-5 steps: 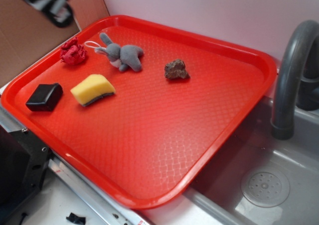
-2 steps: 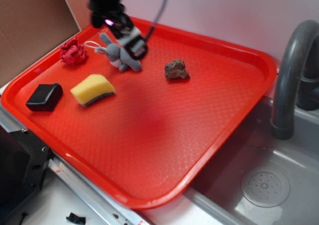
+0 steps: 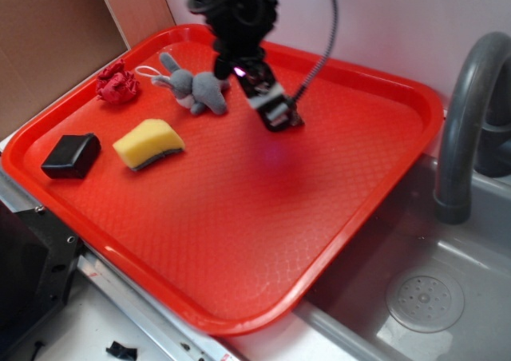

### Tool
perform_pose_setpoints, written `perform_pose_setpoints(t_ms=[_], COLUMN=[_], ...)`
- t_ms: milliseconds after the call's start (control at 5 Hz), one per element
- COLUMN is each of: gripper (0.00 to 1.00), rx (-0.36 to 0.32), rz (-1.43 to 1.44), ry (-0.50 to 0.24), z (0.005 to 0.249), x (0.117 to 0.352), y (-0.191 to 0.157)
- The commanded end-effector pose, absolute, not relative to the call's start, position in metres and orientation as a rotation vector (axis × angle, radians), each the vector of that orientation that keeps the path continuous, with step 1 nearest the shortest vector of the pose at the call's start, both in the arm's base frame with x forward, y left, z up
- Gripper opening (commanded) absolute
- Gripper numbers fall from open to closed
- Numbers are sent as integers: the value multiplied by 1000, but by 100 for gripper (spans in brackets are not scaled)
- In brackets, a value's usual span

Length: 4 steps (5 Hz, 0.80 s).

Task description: Grab the rock.

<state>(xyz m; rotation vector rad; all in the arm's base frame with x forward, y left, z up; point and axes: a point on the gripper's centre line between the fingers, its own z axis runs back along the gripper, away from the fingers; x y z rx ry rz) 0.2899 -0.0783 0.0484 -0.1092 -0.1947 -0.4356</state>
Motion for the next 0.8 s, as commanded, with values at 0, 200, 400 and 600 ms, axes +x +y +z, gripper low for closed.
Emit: perform_pose_setpoints(t_ms=[0,200,400,600], gripper=[100,0,0,0], rx=[-46,-8,7,72], rz=[-448,-433,-416,-267], ry=[-168,-154,-148,-56], z=[35,32,30,55], x=[307,306,304,298], y=[-88,-86,-84,-75])
